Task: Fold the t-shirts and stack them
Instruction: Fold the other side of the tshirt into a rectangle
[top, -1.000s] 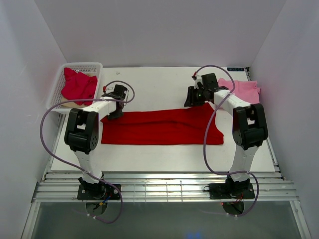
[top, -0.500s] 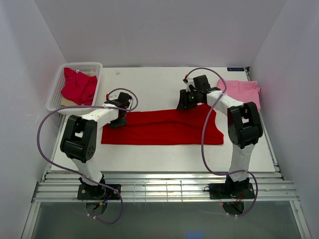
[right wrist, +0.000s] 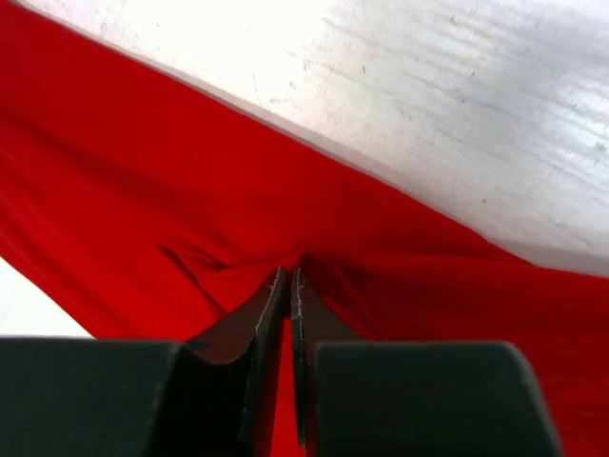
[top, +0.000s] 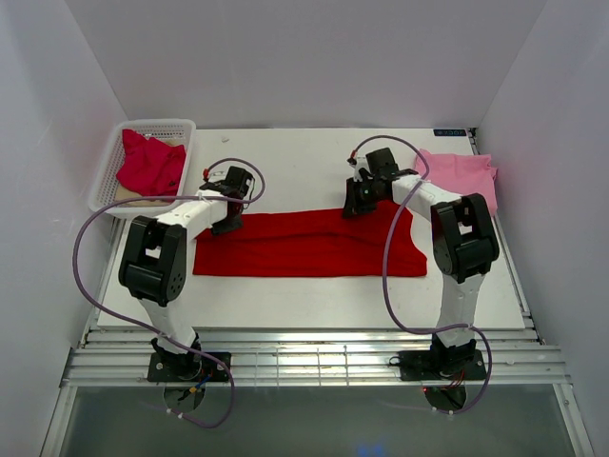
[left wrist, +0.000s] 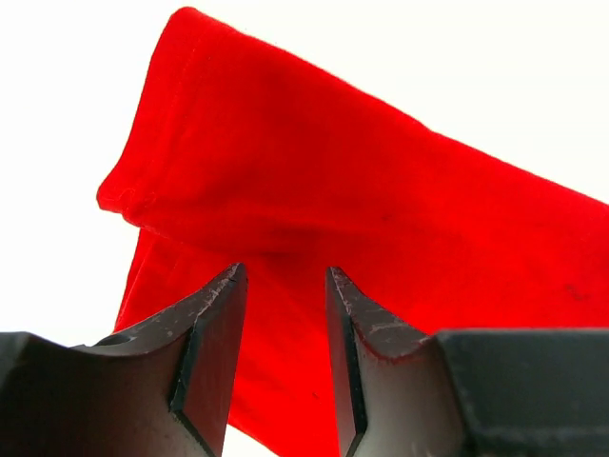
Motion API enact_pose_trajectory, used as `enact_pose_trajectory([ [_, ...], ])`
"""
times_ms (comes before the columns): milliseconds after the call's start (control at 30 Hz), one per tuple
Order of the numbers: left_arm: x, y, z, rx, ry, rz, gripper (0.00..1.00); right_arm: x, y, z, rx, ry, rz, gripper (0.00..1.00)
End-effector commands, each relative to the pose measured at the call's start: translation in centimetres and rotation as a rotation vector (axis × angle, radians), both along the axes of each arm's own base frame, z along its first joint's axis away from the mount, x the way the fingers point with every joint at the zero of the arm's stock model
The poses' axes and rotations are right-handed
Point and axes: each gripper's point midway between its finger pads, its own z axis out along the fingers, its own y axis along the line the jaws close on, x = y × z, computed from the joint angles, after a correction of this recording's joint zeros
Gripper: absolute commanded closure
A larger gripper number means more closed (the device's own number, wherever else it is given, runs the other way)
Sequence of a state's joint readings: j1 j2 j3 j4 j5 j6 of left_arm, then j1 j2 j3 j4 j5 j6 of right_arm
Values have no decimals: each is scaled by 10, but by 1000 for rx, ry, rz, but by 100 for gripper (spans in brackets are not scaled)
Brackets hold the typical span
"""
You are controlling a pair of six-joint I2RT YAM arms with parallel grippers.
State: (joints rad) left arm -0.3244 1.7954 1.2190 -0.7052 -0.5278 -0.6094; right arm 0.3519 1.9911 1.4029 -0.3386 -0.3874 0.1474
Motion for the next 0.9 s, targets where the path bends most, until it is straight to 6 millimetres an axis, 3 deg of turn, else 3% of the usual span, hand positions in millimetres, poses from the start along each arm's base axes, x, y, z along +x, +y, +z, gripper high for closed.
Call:
enact_pose_trajectory([
  [0,10,3,12,24,-32,1,51,-13,0,8,-16,-10,36,90],
  [200,15,9,11,47,-29,3,50,-35,-5,20,-33,-36,49,91],
  [267,16,12,8,48,-21,9,50,-46,-5,35,-43,-72,52,91],
  [367,19,13,4,50,-10,4,50,-70,-8,38,-62,-68,56,90],
  [667,27,8,5,35,-16,-13,50,-147,-8,17,-60,37,87,88],
  [733,27,8,3,34,-10,-15,50,-159,-4,13,-52,52,109,81],
  [767,27,8,2,32,-10,-17,50,-165,-5,11,-52,61,109,70],
  [833,27,7,0,31,-7,-21,51,-170,-4,11,-48,53,112,59],
  [867,27,6,0,30,-6,-24,50,-169,-5,17,-46,32,103,58],
])
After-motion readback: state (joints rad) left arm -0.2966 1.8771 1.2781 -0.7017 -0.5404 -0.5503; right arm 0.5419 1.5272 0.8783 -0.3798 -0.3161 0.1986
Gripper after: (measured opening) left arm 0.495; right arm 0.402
